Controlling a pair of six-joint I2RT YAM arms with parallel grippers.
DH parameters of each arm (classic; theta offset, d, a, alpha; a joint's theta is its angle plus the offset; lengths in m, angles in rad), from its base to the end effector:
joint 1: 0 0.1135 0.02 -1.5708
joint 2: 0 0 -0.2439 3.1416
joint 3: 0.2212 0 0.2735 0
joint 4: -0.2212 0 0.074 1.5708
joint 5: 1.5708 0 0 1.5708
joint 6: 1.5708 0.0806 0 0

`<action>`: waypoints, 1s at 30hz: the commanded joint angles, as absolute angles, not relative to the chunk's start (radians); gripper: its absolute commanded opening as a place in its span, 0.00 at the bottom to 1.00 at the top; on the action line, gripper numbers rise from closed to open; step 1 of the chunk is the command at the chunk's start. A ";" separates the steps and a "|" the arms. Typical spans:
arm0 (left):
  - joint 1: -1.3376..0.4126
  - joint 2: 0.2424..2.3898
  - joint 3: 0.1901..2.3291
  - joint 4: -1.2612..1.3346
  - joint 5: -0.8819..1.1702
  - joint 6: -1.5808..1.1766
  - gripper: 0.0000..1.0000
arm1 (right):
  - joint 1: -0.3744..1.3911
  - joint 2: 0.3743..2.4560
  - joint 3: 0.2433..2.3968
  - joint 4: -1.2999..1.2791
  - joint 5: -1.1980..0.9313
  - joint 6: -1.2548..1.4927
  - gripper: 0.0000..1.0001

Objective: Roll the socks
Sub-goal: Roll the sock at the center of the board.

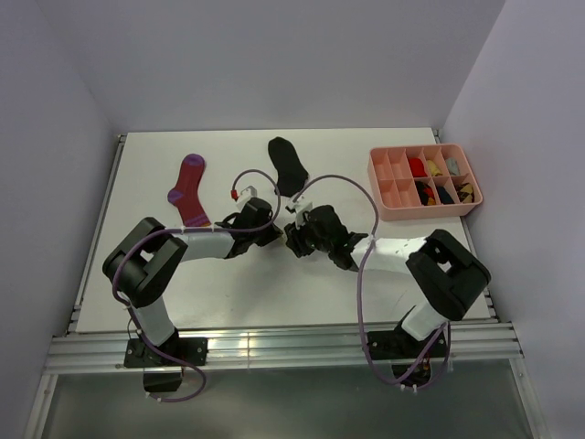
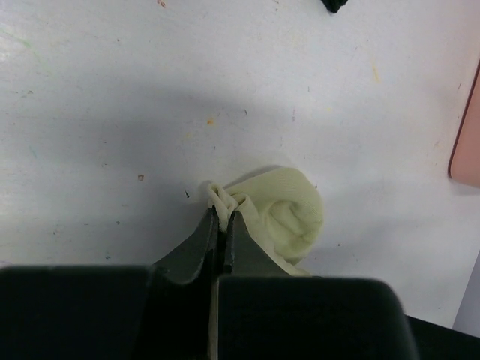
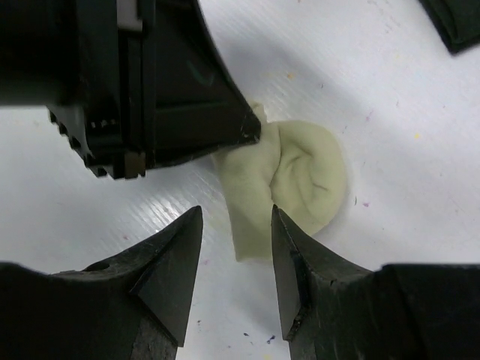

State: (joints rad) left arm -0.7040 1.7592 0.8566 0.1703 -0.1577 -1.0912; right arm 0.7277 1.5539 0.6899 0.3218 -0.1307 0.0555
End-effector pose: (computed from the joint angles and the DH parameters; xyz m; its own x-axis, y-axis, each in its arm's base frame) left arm 0.3072 -0.2443 0.0781 -0.7233 -0.5352 -0.4363 -0.1982 0.7662 -0.6113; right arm 0.2668 0.2517 0.1140 -0.4259 -0.3057 -0.8515 -0.7203 0.6841 0.1147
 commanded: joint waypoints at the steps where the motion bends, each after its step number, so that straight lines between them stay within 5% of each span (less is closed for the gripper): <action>1: -0.710 1.761 0.890 0.141 -0.163 -1.063 0.00 | 0.778 1.583 0.664 0.420 -0.002 -0.061 0.49; 15: -0.710 1.766 0.899 0.138 -0.140 -1.069 0.00 | 0.868 1.713 0.726 0.397 0.123 -0.135 0.49; 18: -0.710 1.758 0.897 0.138 -0.132 -1.069 0.00 | 0.870 1.750 0.750 0.365 0.136 -0.129 0.38; 21: -0.710 1.746 0.890 0.147 -0.118 -1.078 0.02 | 0.870 1.770 0.767 0.333 0.143 -0.117 0.12; 22: -0.710 1.738 0.885 0.155 -0.117 -1.081 0.06 | 0.870 1.770 0.772 0.321 0.140 -0.104 0.00; 30: -0.704 1.666 0.833 0.149 -0.184 -1.108 0.41 | 0.805 1.755 0.834 0.155 -0.105 0.014 0.00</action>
State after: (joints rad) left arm -0.6773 1.7420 0.8562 0.1455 -0.1589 -1.1015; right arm 0.8402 1.7325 0.7807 0.2928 0.0437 -0.0677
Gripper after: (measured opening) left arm 0.387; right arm 0.041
